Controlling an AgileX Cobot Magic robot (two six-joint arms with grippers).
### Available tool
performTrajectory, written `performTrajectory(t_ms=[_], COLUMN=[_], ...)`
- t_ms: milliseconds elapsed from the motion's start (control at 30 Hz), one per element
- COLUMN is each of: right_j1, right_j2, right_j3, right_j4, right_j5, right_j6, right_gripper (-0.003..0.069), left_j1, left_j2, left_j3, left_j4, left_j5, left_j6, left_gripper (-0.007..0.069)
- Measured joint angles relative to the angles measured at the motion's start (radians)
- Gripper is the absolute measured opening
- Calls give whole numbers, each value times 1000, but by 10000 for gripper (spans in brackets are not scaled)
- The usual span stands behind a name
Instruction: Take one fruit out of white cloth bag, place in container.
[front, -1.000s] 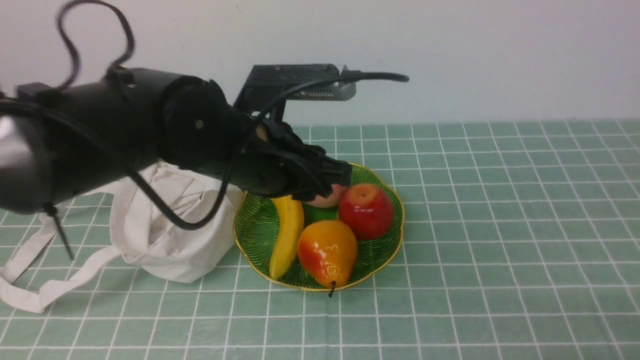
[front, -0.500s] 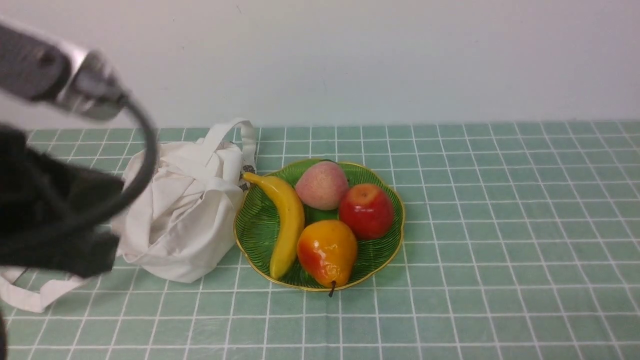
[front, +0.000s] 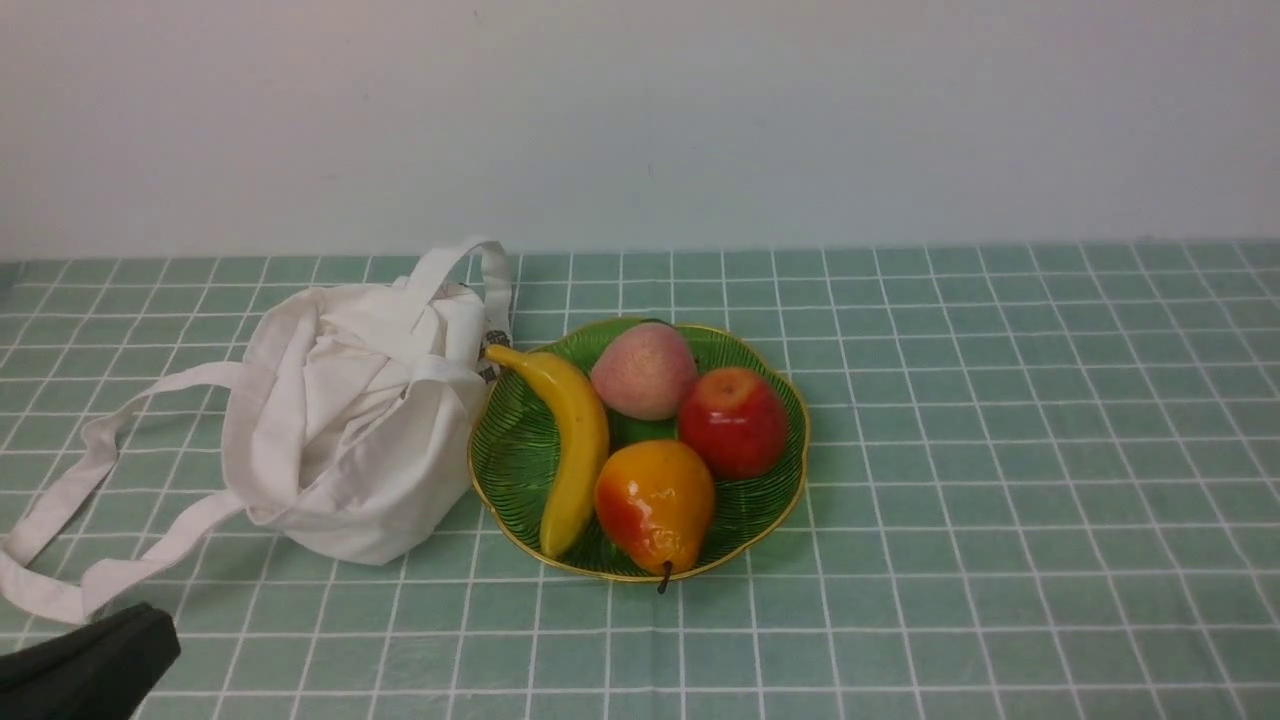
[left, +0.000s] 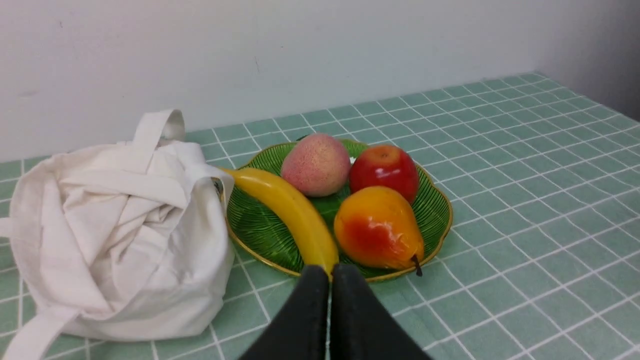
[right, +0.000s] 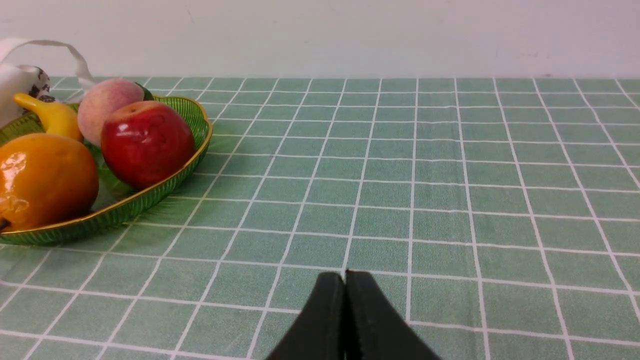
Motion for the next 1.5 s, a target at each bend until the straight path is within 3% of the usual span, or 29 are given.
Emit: performTrajectory(t_ms=[533, 633, 867, 1000, 1233, 1500], right_j1=[0, 0, 0, 0, 0, 0], right_j2=[0, 0, 0, 0, 0, 0], right_j3=[0, 0, 0, 0, 0, 0], right_j4=[0, 0, 0, 0, 0, 0], right_j5=[0, 0, 0, 0, 0, -1], right_j6=[0, 0, 0, 0, 0, 0], right_gripper=[-15, -15, -15, -15, -15, -15], left_j1=[15, 80, 360, 469, 505, 505], left_j2=[-29, -29, -29, -61, -163, -189], left_j3=[69, 76, 175, 226, 294, 298], left_j4=[42, 2, -226, -256, -239, -156], left_j5=[31, 30, 15, 0, -11, -10], left_j6=[21, 68, 344, 393, 381, 250], left_gripper=[-8, -8, -8, -8, -8, -8])
